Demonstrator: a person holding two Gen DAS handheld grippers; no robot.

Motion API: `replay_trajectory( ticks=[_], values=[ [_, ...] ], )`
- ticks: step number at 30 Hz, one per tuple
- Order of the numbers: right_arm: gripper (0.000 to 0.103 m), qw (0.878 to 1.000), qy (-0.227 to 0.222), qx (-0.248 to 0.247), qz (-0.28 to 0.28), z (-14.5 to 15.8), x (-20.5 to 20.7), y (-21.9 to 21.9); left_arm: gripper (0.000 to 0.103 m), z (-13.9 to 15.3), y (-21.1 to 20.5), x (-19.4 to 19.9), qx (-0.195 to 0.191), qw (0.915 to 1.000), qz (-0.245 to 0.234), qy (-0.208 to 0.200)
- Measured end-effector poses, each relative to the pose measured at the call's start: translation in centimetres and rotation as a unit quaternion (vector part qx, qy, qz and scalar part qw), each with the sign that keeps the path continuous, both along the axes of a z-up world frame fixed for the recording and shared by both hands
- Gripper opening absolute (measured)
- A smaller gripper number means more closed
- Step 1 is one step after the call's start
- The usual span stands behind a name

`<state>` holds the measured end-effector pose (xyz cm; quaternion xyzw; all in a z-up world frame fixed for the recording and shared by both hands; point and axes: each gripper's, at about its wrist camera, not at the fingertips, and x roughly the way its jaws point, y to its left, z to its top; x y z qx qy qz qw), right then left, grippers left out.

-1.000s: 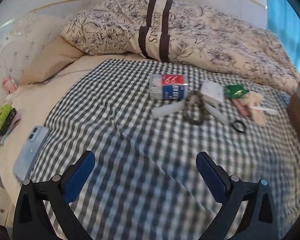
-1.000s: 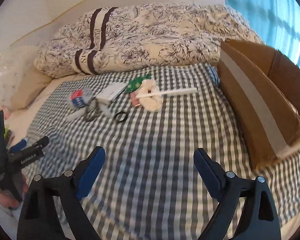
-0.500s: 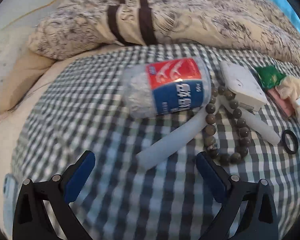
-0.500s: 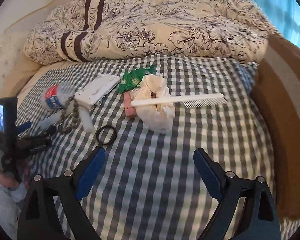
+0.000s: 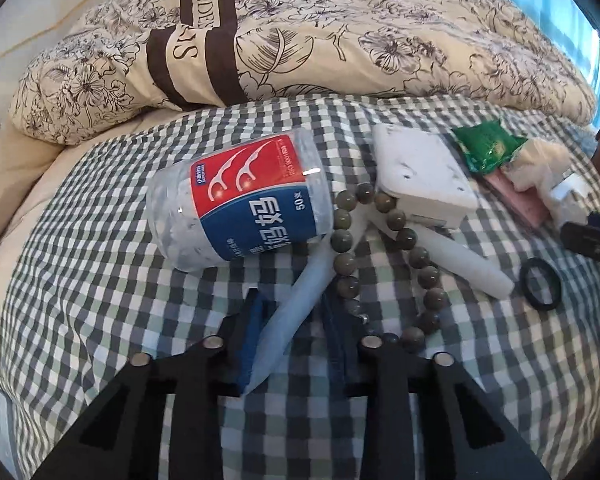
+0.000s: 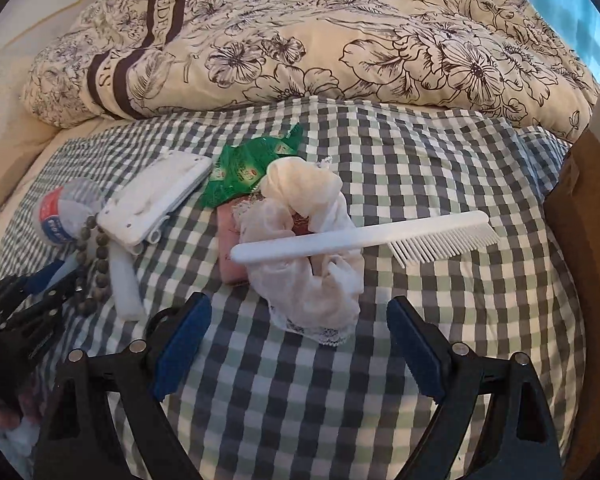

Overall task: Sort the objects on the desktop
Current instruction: 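Grasp the white cloth with the right tool while the left tool grasps the white stick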

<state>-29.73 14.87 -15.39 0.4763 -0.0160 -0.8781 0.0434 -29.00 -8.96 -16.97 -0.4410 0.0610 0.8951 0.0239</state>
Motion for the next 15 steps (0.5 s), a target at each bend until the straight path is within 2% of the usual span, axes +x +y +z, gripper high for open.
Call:
replay_trajectory(
  ticks=[1, 4, 5, 6, 8, 15],
  values=[
    [0.050, 1.000, -0.005, 0.001, 0.000, -0.2, -0.2, 0.0, 0.019, 0.2, -0.1, 0.2, 0.006, 1.0000, 0.004, 0.000],
    [0.011, 1.000, -0.012, 0.008, -0.011, -0.3, -0.3, 0.4, 0.016, 1.0, -0.9, 0.7, 0.034, 0.9993, 0.012, -0.011],
    [0.007, 1.000, -0.016, -0.015, -0.009, -0.1, 0.0, 0.8, 0.016, 1.3, -1.1, 0.9, 0.045, 0.9988, 0.012, -0.014],
    [0.007, 0.999, -0.019, -0.029, -0.009, 0.1, 0.3, 1.1, 0.016, 1.7, -1.3, 1.3, 0.057, 0.9982, 0.012, -0.015],
    [0.007, 0.999, -0.012, -0.029, -0.009, 0.8, 1.1, 1.3, 0.011, 2.4, -1.3, 2.1, 0.079, 0.9967, 0.008, -0.020],
    [0.007, 0.998, 0.002, -0.055, 0.005, 3.7, 5.3, 1.4, 0.009, 6.0, -0.1, 6.5, 0.115, 0.9933, -0.007, -0.007]
  ],
)
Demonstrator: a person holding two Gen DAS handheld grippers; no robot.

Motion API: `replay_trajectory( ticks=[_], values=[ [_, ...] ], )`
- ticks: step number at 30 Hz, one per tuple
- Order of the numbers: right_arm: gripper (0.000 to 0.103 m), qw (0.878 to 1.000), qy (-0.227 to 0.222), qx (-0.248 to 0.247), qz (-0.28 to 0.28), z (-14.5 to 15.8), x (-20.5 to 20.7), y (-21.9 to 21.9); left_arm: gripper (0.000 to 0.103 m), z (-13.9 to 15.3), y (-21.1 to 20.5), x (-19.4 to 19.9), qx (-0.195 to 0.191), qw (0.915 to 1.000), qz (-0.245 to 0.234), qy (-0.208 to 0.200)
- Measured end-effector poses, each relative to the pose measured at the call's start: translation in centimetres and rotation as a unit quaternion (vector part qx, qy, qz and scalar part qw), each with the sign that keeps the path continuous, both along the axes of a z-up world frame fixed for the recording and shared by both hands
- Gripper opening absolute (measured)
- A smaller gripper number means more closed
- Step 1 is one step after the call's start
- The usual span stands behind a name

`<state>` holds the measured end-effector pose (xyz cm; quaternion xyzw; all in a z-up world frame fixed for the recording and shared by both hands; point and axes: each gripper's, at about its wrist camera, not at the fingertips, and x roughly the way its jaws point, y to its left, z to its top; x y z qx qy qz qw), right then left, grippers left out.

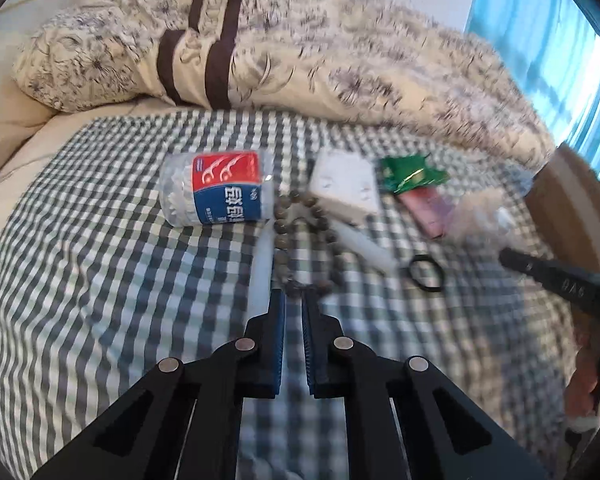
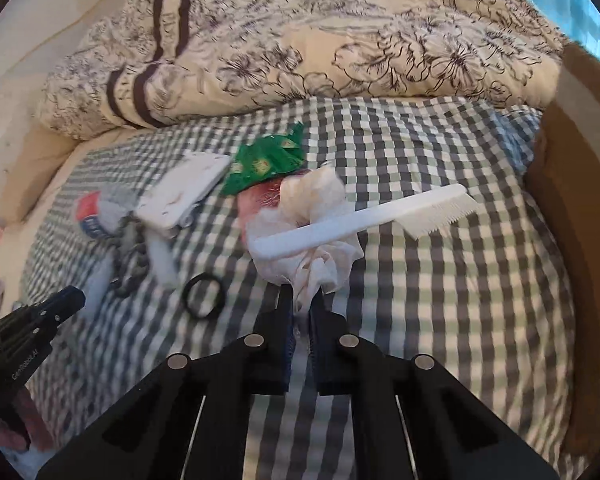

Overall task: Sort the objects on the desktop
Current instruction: 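Grasp the white cloth with the right tool while the left tool grasps the white stick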

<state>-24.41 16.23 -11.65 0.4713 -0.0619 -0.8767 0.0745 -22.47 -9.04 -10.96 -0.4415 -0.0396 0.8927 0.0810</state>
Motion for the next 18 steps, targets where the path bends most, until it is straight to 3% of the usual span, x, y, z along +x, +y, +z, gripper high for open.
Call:
replay_trajectory(
  ticks=[5, 8, 10, 12, 14, 18],
  values=[
    [0.007, 1.000, 0.024, -0.012, 0.006, 3.0, 3.7, 0.2, 0.009, 2.8, 1.4, 2.7, -0.016, 0.9996, -0.008, 0.024],
    [0.007, 0.999, 0.035, -0.018, 0.007, 4.4, 5.6, 0.7, 0.012, 2.8, 1.9, 3.2, -0.041, 0.9988, -0.012, 0.025],
    [0.007, 0.999, 0.038, -0.019, 0.008, 4.8, 6.8, 1.0, 0.026, 1.9, 1.8, 3.0, -0.066, 0.9975, -0.001, 0.026],
    [0.007, 0.999, 0.038, -0.020, 0.008, 5.1, 7.8, 1.2, 0.062, 1.1, 1.3, 2.6, -0.085, 0.9960, 0.013, 0.027],
    [0.007, 0.999, 0.040, -0.023, 0.011, 5.4, 8.7, 1.3, 0.067, 0.3, 0.7, 2.1, -0.091, 0.9952, 0.022, 0.027],
    [0.007, 0.998, 0.047, -0.032, 0.017, 6.0, 9.4, 1.3, 0.067, -1.2, -0.2, 0.6, -0.100, 0.9945, 0.027, 0.009]
  ],
)
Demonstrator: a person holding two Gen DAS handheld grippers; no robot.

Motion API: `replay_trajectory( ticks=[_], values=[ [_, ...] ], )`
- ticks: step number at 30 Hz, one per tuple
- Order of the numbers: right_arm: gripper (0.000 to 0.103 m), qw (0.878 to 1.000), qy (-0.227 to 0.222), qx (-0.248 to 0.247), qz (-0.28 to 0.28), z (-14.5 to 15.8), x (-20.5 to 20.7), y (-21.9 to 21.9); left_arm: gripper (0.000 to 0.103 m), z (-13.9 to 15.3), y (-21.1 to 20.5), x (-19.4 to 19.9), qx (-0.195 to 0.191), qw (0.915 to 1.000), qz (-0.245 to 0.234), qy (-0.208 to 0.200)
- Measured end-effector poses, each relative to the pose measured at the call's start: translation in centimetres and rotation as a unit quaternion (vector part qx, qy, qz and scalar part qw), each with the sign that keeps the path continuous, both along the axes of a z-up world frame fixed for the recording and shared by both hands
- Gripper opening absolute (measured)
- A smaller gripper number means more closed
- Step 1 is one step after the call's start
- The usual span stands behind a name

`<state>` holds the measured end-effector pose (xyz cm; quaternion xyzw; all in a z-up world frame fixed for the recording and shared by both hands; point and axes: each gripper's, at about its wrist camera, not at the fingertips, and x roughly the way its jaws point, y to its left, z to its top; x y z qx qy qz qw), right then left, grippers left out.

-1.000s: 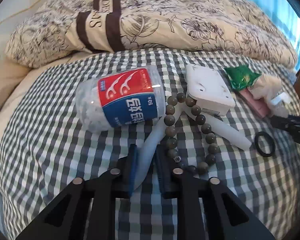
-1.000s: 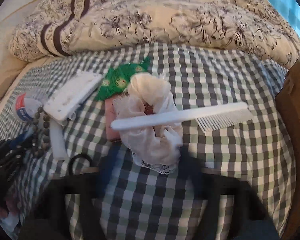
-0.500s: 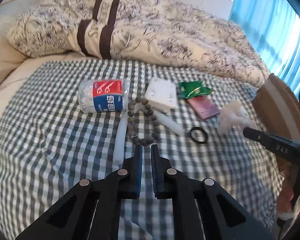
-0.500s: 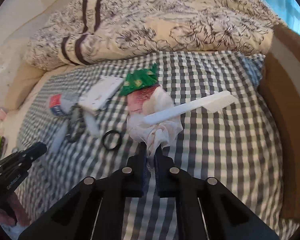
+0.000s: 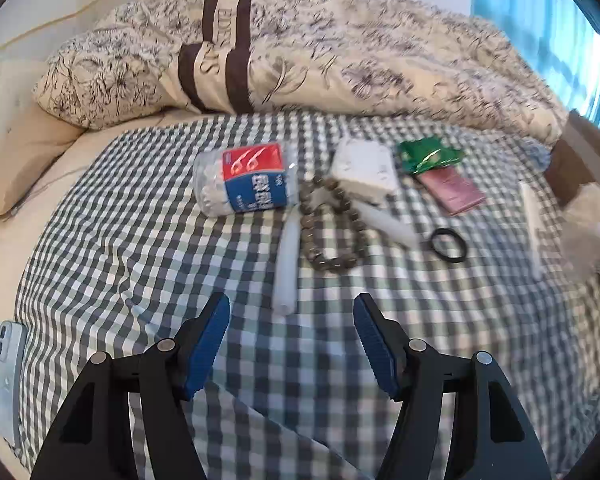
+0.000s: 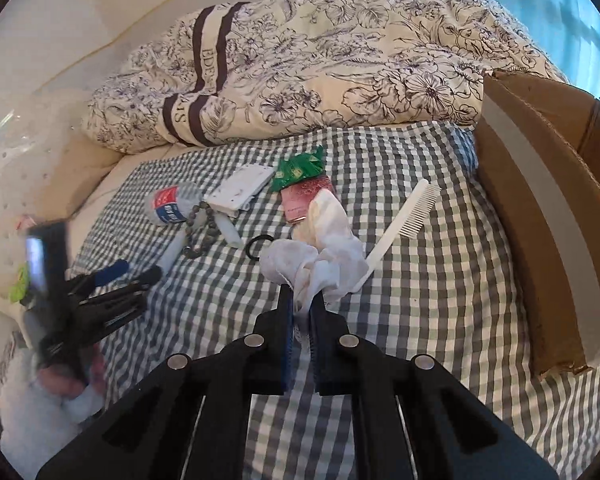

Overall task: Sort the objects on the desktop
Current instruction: 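Grasp the white cloth with the right tool while the left tool grasps the white stick, then carry the white cloth and white stick over the box and release both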

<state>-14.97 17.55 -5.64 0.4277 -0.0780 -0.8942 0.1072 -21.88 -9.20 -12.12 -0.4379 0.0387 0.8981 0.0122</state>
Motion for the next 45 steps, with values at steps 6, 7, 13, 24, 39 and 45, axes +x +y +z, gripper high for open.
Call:
replay_trajectory(
  ticks=[6, 7, 13, 24, 39, 45],
  values=[
    [0.007, 1.000, -0.008, -0.006, 0.013, -0.9, -0.8, -0.7, 0.067, -2.5, -0.6, -2.6, -0.024, 0.9993, -0.004, -0.028],
    [0.007, 1.000, -0.011, -0.006, 0.014, -1.2, -1.0, -0.8, 0.067, -3.0, -0.5, -3.0, -0.025, 0.9991, -0.005, -0.034],
    [0.007, 0.999, -0.038, -0.013, 0.012, -3.6, -3.0, -0.5, 0.008, -3.7, 0.1, -4.5, 0.014, 0.9981, -0.027, -0.053],
    [0.007, 0.999, -0.033, -0.020, 0.006, -2.9, -2.9, -0.1, 0.008, 1.7, 1.4, 1.2, 0.079, 0.9966, -0.024, -0.004],
    [0.007, 0.998, 0.040, -0.036, 0.018, 4.8, 4.3, -1.1, 0.008, 15.8, 8.2, 11.1, 0.120, 0.9811, -0.107, 0.107],
    [0.007, 0.997, 0.070, -0.035, 0.015, 8.1, 8.0, -0.5, 0.008, 18.9, 10.4, 14.1, 0.117, 0.9764, -0.127, 0.130]
  ],
)
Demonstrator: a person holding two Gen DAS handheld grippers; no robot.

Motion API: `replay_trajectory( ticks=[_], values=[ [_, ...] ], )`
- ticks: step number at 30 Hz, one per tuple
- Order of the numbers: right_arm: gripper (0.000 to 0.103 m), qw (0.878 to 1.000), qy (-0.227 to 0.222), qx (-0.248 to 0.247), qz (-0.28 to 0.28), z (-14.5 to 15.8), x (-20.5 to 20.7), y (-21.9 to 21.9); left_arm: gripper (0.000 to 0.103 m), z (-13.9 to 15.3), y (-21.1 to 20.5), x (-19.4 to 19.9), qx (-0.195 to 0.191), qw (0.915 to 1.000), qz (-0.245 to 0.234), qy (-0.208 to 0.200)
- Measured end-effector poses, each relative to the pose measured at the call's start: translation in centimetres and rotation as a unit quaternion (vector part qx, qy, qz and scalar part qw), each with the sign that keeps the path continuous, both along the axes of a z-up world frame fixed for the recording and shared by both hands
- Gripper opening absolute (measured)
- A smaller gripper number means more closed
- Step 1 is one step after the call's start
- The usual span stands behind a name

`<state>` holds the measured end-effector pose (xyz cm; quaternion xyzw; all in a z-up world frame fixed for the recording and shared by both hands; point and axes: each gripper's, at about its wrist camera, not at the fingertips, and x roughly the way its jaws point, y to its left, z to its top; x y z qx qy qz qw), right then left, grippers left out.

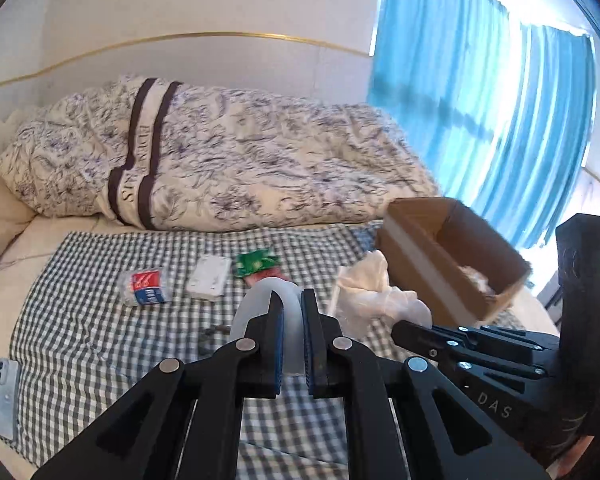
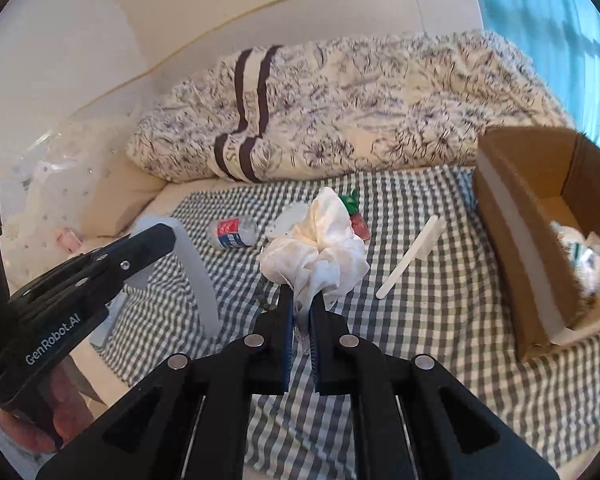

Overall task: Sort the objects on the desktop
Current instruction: 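Carry the white cloth and white stick over the box and release both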

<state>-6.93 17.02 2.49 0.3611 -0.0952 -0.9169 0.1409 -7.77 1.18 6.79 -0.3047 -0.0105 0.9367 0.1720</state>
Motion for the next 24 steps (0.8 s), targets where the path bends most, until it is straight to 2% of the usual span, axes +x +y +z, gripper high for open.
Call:
replay_trajectory(
  ticks=[7, 13, 18, 24],
  values=[
    [0.006, 1.000, 0.019, 0.001, -0.008, 1.6, 4.0, 0.9, 0.008, 2.2, 2.9, 4.0, -0.020, 0.9992, -0.029, 0.021],
    [0.006, 1.000, 0.025, 0.002, -0.017, 2.4, 5.8, 2.7, 0.008, 3.5, 6.4, 5.3, -0.035, 0.9976, -0.052, 0.029],
    [0.006, 0.999, 0.034, -0.001, -0.036, 4.3, 5.3, 5.8, 0.008, 5.3, 10.1, 4.8, -0.040, 0.9958, -0.072, 0.038],
    [0.006, 0.996, 0.051, 0.014, -0.076, 6.7, 3.8, 11.3, 0.008, 7.9, 16.7, 2.6, -0.036, 0.9910, -0.117, 0.054]
  ],
)
